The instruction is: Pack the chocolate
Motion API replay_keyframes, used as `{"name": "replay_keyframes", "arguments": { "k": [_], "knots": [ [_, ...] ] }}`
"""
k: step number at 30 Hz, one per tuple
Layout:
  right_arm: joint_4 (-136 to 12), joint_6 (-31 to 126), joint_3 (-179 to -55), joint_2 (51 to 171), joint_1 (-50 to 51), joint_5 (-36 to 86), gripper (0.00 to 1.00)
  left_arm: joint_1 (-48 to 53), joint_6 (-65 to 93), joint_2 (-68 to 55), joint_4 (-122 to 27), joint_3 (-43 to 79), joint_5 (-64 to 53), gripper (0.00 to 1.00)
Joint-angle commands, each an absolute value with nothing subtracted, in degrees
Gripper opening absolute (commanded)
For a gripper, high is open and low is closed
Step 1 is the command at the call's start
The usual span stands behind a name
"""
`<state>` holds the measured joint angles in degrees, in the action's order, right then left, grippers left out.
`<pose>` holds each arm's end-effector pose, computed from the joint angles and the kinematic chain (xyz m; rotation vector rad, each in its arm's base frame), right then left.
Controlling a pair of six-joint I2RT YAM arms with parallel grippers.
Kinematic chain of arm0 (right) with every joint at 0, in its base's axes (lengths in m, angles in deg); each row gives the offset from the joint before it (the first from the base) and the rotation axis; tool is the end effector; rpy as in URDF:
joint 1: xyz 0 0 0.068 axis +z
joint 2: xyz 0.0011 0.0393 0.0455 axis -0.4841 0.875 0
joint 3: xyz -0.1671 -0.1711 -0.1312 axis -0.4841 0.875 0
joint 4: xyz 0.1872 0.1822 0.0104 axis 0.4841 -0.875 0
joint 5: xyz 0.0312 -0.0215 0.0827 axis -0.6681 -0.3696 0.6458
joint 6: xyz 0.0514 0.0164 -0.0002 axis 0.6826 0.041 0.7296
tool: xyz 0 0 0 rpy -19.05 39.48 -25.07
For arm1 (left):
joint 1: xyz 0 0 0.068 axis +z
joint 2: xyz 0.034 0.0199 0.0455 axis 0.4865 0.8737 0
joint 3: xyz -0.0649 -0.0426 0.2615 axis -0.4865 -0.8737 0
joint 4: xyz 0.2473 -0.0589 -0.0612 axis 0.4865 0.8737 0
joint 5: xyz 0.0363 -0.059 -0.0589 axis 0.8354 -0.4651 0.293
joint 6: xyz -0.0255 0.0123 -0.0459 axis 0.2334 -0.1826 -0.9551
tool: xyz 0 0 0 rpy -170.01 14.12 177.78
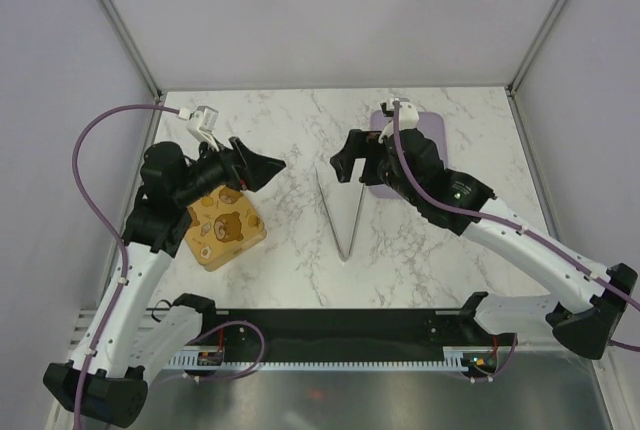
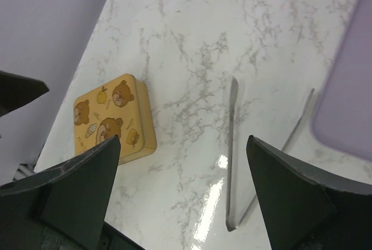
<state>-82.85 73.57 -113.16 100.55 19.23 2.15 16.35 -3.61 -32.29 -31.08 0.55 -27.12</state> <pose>0.1924 0.2011 0.3899 -0.0863 1.9764 0.6905 0.1837 -0.0597 0.3802 0.1367 1.8065 -0.9832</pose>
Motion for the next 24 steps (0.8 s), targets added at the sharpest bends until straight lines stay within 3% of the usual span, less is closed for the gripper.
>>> {"name": "replay_keyframes", "arguments": {
  "k": [1, 24],
  "knots": [
    [-88.9, 74.5, -111.6, 97.5, 19.2, -5.9, 0.98, 14.8, -0.5, -35.0, -38.5, -1.0, -35.2, 1.0],
    [-90.2, 70.7, -106.7, 86.0, 19.2, -15.8, 0.98, 9.5, 0.8, -36.1, -39.2, -2.0, -34.3, 1.0]
  ]
}}
